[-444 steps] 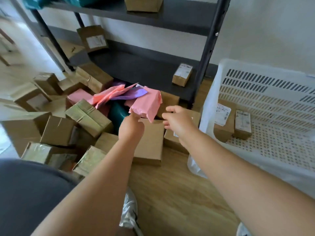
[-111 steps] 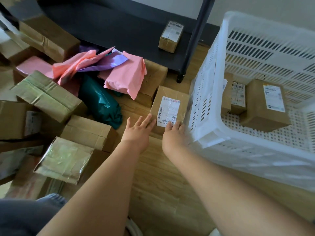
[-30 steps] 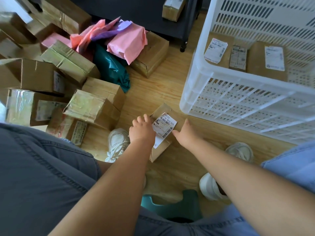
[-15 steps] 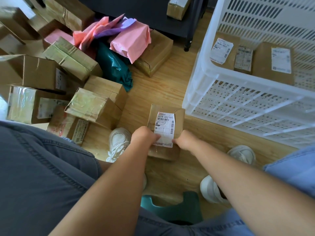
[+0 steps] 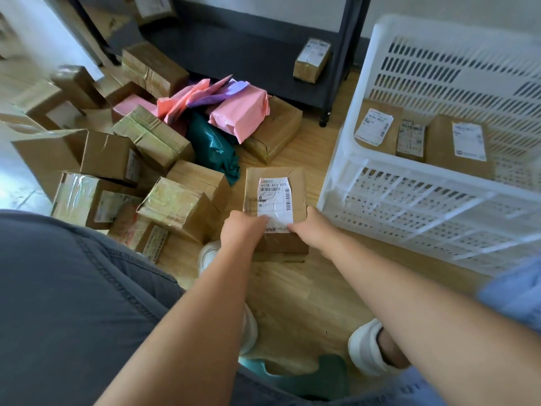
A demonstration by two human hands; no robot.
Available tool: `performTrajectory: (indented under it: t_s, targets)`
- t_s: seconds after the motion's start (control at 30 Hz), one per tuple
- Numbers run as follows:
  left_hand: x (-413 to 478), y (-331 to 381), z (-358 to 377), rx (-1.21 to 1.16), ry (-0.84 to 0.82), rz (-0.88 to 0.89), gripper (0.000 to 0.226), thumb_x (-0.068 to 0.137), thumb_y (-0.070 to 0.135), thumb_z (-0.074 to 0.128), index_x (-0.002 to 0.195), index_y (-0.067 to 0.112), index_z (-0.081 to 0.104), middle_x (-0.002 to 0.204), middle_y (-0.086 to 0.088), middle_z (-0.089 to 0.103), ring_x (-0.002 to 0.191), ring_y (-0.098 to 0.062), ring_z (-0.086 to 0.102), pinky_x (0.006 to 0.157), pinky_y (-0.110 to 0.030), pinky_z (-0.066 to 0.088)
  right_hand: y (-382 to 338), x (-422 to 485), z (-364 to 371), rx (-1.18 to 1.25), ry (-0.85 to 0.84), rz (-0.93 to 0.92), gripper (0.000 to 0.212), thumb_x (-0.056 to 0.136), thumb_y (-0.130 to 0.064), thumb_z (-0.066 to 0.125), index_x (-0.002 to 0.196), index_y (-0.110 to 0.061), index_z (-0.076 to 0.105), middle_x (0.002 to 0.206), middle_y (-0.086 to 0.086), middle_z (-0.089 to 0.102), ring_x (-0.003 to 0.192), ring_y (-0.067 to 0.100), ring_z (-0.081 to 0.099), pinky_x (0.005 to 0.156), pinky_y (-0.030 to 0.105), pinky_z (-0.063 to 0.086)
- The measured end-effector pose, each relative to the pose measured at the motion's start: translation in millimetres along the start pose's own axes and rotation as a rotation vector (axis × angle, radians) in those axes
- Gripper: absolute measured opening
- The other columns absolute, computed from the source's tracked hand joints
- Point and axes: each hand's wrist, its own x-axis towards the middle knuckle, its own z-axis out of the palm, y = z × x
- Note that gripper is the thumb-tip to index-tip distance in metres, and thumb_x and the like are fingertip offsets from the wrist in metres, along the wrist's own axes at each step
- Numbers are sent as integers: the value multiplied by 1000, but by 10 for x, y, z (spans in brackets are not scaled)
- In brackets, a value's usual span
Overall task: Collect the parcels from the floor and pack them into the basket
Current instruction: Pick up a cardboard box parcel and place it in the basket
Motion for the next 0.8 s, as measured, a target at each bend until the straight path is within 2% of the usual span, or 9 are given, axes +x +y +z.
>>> performTrajectory:
  t_s: [0.07, 0.13, 0.23, 0.33, 0.4, 0.5, 0.6, 0.8]
  targets:
    - [-11, 117, -108, -40, 55, 34, 62, 80, 44, 64, 128, 8, 46, 116, -6, 61, 93, -22, 61, 70, -31, 50, -182, -4, -48, 1, 28, -10, 48, 87, -28, 66, 129, -13, 49, 122, 6, 62, 106, 24, 59, 89, 32, 48]
    - [-39, 262, -248, -79, 106, 89, 69, 75, 51, 63, 129, 11, 47, 119, -6, 59, 96, -23, 61, 73, -32, 51, -378, -24, -143, 4, 56, -29, 54, 87, -30, 66, 133, -12, 44, 125, 7, 61, 108, 25, 59, 87, 32, 48]
    - [-70, 495, -487, -80, 183, 186, 66, 75, 54, 62, 124, 12, 50, 116, -6, 59, 99, -25, 61, 79, -36, 53, -648, -44, -314, 14, 69, -84, 50, 91, -30, 63, 134, -12, 42, 125, 4, 58, 112, 25, 56, 82, 29, 43]
    - [-108, 742, -762, -13, 287, 274, 63, 79, 57, 59, 123, 12, 50, 117, -6, 55, 105, -27, 58, 85, -38, 50, -896, -68, -437, 72, 99, -132, 51, 89, -36, 65, 132, -16, 46, 126, 1, 59, 112, 24, 58, 93, 34, 47]
    - [-143, 918, -934, 5, 341, 340, 68, 78, 62, 56, 126, 14, 50, 117, -5, 55, 105, -27, 58, 86, -39, 51, -1064, -78, -522, 111, 141, -177, 51, 84, -39, 69, 126, -18, 50, 122, 1, 63, 106, 22, 62, 94, 40, 51]
    - [-216, 1203, -1150, -5, 394, 435, 80, 70, 75, 48, 130, 22, 49, 115, 1, 60, 99, -21, 61, 82, -41, 55, -1281, -119, -722, 175, 188, -255, 50, 82, -43, 70, 123, -21, 53, 115, -4, 64, 100, 18, 63, 91, 39, 53]
    - [-333, 1544, -1312, -38, 441, 530, 71, 77, 70, 52, 129, 21, 50, 114, 4, 57, 100, -19, 60, 80, -36, 54, -1468, -212, -1025, 224, 262, -333, 46, 84, -40, 70, 123, -21, 56, 113, -5, 65, 100, 16, 63, 90, 37, 53]
    - [-596, 2250, -1339, -82, 466, 713, 64, 84, 66, 52, 129, 21, 51, 120, 0, 53, 101, -18, 58, 86, -39, 54, -1691, -382, -1744, 263, 368, -407, 46, 84, -38, 69, 126, -24, 56, 114, -7, 65, 100, 14, 63, 90, 37, 53]
